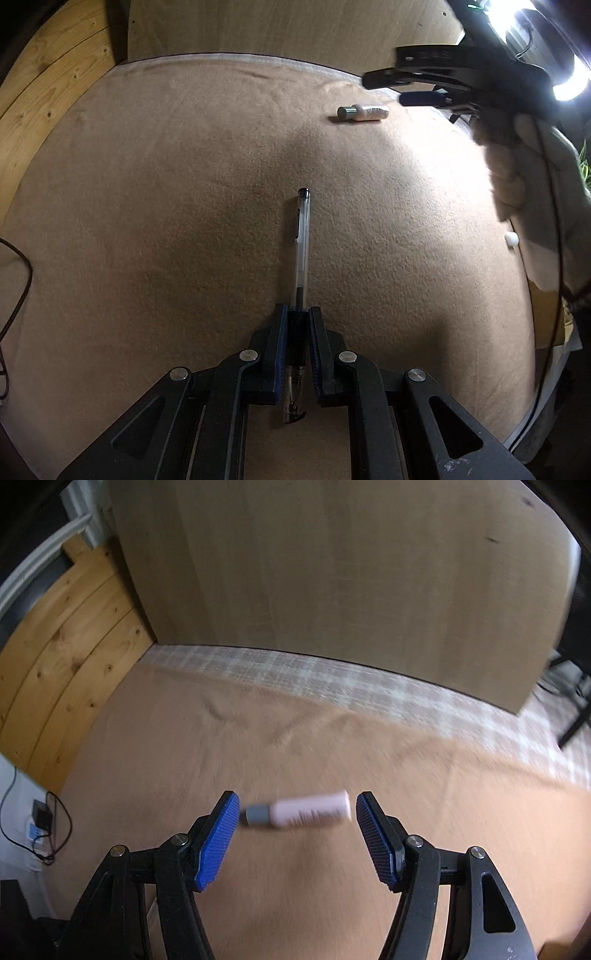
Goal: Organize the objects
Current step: 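Grasp the pink lotion bottle with the right tool while the left tool holds the pen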
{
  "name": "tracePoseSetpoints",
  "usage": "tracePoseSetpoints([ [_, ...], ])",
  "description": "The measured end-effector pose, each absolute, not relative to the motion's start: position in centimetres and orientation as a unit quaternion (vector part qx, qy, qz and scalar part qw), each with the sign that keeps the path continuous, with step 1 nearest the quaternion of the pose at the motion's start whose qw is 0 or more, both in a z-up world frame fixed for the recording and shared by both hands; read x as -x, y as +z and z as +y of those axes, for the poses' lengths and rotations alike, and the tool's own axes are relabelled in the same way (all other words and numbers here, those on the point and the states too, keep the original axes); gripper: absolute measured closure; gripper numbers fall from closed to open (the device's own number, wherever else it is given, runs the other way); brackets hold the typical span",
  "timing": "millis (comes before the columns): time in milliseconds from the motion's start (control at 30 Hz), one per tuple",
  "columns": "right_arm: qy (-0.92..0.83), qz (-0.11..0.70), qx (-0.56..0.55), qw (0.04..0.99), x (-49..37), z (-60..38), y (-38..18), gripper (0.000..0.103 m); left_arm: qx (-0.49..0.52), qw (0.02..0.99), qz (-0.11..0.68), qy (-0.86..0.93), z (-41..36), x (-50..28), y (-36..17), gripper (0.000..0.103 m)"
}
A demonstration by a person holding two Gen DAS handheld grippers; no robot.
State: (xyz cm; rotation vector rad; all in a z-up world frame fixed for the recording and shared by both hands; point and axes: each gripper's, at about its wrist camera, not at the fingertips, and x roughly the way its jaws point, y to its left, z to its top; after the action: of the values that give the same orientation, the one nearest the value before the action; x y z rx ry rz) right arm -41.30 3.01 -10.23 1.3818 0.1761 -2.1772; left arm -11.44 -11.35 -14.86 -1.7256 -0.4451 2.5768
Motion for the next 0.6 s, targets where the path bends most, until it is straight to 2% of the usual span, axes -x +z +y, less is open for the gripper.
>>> tracePoseSetpoints([
  [267,-0.774,0.117,-0.552,0.286,42.3,0.9,-12.2,0.041,0.549,0.008,-0.162,0.820,-11.9,11.5,-15.1,0.090],
  [433,-0.750,0.106,-0.583,0.293,42.0,2.0,-13.0,0.042,0.549,0.010,-0.168,0.818,-12.0,11.8,-15.1,0.090],
  [500,-0.752,0.112,-0.584,0.284,41.4,2.6,-12.9,0.056,0.549,0.010,-0.170,0.818,-12.0,12.0,-15.2,0.090],
  [533,-0.753,0.116,-0.584,0.282,41.1,2.7,-12.9,0.059,0.549,0.010,-0.170,0.818,-11.9,12.0,-15.2,0.090],
  [600,-0.754,0.122,-0.580,0.282,40.4,2.9,-12.9,0.080,0.550,0.011,-0.167,0.818,-11.8,12.2,-15.2,0.090],
])
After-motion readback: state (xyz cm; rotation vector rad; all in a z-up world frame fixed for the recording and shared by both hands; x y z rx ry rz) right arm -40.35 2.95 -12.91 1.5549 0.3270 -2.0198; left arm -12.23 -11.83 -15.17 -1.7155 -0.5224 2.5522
